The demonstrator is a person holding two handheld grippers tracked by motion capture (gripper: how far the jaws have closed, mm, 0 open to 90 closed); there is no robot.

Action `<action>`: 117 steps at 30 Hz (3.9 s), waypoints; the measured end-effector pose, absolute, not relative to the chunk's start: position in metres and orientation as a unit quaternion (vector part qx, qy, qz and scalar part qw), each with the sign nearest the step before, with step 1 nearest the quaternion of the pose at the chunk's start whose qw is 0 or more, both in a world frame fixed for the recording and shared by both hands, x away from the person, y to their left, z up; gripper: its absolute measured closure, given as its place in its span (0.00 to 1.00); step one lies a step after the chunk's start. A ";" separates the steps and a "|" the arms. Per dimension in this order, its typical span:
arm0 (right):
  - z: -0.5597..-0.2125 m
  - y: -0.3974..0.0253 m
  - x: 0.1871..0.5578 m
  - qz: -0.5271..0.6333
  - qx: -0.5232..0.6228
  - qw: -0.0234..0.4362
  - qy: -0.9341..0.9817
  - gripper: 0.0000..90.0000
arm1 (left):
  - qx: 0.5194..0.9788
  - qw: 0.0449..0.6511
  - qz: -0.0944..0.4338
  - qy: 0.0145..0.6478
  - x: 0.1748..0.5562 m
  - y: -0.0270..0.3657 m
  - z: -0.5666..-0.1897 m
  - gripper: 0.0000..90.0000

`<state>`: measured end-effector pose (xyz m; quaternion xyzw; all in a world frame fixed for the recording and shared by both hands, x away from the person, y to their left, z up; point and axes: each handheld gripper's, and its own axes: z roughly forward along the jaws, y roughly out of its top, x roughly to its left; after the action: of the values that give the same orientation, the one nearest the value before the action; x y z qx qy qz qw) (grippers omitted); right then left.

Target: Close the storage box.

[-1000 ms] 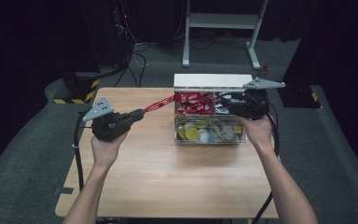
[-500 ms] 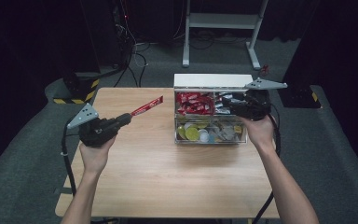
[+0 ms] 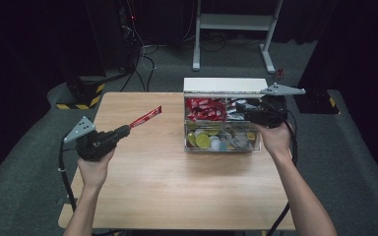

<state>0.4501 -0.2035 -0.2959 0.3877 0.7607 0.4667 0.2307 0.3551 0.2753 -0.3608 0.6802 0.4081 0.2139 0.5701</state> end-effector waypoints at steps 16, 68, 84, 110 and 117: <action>-0.298 -0.204 0.450 0.465 0.390 0.233 0.760 0.54 | 0.678 0.543 0.218 0.445 0.351 0.278 -0.405 0.97; -0.304 -0.204 0.446 0.458 0.390 0.230 0.765 0.54 | 0.691 0.474 0.187 0.513 0.375 0.254 -0.499 0.95; -0.310 -0.205 0.440 0.461 0.387 0.225 0.766 0.54 | 0.721 0.420 0.161 0.527 0.380 0.251 -0.518 0.78; -0.326 -0.205 0.432 0.454 0.387 0.213 0.774 0.53 | 0.691 0.405 0.221 0.556 0.357 0.283 -0.523 0.52; -0.332 -0.205 0.432 0.447 0.392 0.208 0.777 0.53 | 0.697 0.389 0.224 0.560 0.359 0.282 -0.527 0.51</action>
<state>0.4316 -0.2048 -0.3318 0.3919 0.7765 0.4475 0.2079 0.3589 0.2819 -0.5268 0.6968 0.5598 0.2237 0.3886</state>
